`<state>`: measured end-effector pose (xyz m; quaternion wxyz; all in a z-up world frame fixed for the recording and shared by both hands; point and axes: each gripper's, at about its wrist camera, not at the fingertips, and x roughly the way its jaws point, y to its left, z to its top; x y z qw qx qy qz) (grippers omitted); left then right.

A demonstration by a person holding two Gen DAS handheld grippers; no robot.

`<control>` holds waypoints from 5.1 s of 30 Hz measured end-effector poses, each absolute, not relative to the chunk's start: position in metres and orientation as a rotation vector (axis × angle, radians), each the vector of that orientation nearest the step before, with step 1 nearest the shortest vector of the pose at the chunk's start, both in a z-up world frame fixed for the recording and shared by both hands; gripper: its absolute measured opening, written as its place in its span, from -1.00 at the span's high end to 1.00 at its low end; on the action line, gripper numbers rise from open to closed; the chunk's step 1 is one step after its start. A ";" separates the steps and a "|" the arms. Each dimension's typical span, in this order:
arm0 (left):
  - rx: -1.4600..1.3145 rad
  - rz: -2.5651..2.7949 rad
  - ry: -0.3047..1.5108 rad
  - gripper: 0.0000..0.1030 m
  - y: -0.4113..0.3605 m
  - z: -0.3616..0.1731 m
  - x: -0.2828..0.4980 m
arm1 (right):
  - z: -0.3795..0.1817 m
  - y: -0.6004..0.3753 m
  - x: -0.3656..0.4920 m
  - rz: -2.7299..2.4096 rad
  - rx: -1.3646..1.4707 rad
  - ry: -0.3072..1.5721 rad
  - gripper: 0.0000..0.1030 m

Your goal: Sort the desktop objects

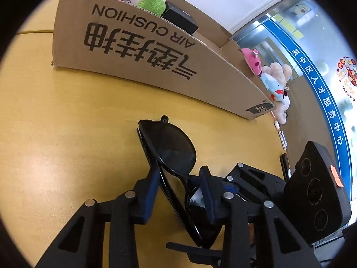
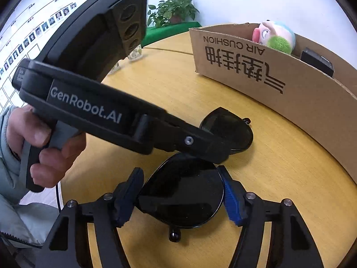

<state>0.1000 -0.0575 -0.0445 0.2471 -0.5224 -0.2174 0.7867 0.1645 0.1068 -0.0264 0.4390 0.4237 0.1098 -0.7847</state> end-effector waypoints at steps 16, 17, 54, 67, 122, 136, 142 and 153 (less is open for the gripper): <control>-1.240 2.170 -0.526 0.69 -0.026 0.010 0.103 | 0.006 0.119 0.170 -2.047 0.948 0.221 -0.25; -1.209 2.181 -0.495 0.69 -0.021 0.022 0.101 | 0.012 0.121 0.171 -2.061 0.932 0.221 -0.25; -1.442 1.894 -0.492 0.74 0.157 -0.021 -0.297 | 0.023 0.256 -0.231 -2.162 1.435 0.111 -0.26; -1.434 2.026 -0.382 0.52 0.146 0.010 -0.272 | 0.015 0.260 -0.223 -2.222 1.570 0.163 -0.41; -0.850 3.036 0.073 -0.79 -0.002 -0.006 0.010 | 0.021 0.221 0.004 -2.877 0.843 0.033 -1.00; -0.843 3.031 0.078 -0.79 -0.002 -0.004 0.010 | 0.021 0.221 0.004 -2.878 0.842 0.033 -1.00; -0.843 3.032 0.078 -0.79 -0.002 -0.004 0.010 | 0.021 0.221 0.004 -2.878 0.842 0.033 -1.00; -0.844 3.032 0.078 -0.79 -0.002 -0.004 0.010 | 0.021 0.220 0.004 -2.878 0.842 0.033 -1.00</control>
